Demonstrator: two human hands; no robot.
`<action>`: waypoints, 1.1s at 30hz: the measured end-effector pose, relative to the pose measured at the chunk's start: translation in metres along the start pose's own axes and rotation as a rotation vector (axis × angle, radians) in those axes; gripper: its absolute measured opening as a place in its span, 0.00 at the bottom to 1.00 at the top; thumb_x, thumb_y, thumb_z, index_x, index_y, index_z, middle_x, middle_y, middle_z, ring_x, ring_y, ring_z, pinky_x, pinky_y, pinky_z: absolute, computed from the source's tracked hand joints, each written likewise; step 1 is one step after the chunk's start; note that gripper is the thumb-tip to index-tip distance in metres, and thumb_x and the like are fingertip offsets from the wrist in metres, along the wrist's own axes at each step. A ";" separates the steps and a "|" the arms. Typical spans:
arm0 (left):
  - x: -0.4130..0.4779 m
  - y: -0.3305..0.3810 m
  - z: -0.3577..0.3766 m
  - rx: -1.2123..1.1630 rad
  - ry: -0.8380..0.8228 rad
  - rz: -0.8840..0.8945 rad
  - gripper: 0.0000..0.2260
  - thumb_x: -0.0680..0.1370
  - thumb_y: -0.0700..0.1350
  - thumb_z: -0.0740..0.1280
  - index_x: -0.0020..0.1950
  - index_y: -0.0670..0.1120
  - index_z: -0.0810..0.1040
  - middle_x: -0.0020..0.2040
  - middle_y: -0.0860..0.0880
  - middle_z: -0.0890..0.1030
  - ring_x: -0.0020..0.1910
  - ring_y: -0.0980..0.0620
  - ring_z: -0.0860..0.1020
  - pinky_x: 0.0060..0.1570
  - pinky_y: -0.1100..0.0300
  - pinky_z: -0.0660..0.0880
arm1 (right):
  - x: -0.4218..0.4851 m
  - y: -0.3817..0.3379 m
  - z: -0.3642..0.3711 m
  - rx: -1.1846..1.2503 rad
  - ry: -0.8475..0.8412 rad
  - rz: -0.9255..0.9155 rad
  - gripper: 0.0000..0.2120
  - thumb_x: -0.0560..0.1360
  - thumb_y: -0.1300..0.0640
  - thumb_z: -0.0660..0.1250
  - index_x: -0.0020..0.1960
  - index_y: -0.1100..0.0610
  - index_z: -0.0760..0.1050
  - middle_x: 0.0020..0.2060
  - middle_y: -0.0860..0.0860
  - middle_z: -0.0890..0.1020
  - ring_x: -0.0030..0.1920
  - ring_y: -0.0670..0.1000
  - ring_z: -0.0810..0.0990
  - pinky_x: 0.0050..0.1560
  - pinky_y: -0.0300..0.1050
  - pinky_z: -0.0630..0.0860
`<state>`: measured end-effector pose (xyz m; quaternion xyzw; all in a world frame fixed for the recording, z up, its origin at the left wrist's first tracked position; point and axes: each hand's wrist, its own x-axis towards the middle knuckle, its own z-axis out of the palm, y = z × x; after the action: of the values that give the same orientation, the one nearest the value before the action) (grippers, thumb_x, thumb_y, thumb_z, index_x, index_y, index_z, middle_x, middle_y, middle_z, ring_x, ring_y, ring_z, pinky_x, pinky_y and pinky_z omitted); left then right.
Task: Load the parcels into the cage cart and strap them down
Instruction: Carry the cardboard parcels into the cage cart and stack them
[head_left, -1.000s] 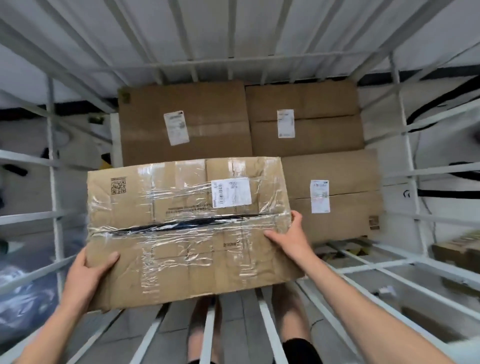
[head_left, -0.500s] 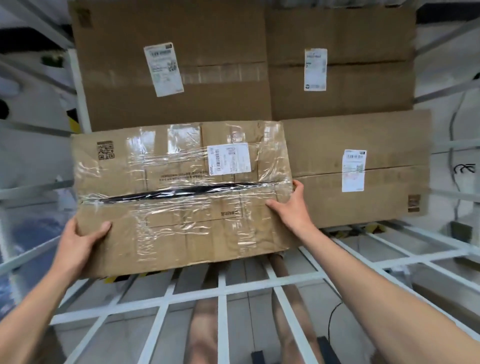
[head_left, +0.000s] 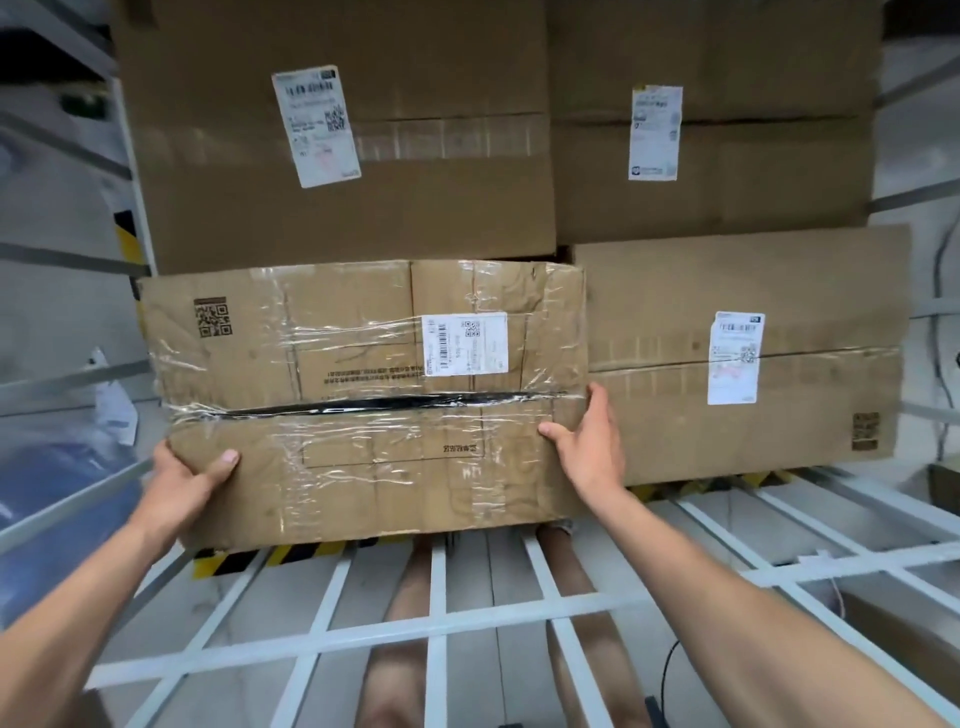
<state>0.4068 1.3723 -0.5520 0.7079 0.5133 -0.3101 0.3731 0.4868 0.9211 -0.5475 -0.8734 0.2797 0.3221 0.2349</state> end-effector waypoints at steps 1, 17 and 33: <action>0.000 0.000 -0.001 0.005 -0.009 -0.014 0.35 0.78 0.48 0.72 0.76 0.41 0.55 0.73 0.42 0.69 0.70 0.40 0.70 0.70 0.42 0.67 | 0.000 0.000 0.000 0.012 0.008 0.000 0.40 0.71 0.48 0.76 0.76 0.56 0.61 0.73 0.55 0.71 0.70 0.59 0.71 0.64 0.54 0.71; -0.149 0.123 0.052 0.570 -0.122 0.487 0.46 0.75 0.55 0.73 0.82 0.46 0.48 0.82 0.42 0.53 0.80 0.42 0.54 0.78 0.46 0.53 | -0.094 -0.028 -0.094 0.074 -0.103 -0.146 0.39 0.77 0.55 0.67 0.82 0.50 0.50 0.80 0.49 0.60 0.77 0.54 0.63 0.73 0.55 0.66; -0.574 0.218 0.120 0.983 -0.182 1.185 0.42 0.76 0.61 0.66 0.82 0.53 0.47 0.82 0.46 0.53 0.81 0.44 0.51 0.76 0.41 0.53 | -0.353 0.047 -0.319 0.168 0.257 -0.180 0.34 0.79 0.48 0.64 0.81 0.47 0.53 0.81 0.48 0.54 0.80 0.53 0.52 0.77 0.52 0.58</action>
<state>0.4479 0.9440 -0.0982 0.9204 -0.1804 -0.3078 0.1602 0.3697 0.8178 -0.0959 -0.9062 0.2541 0.1611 0.2972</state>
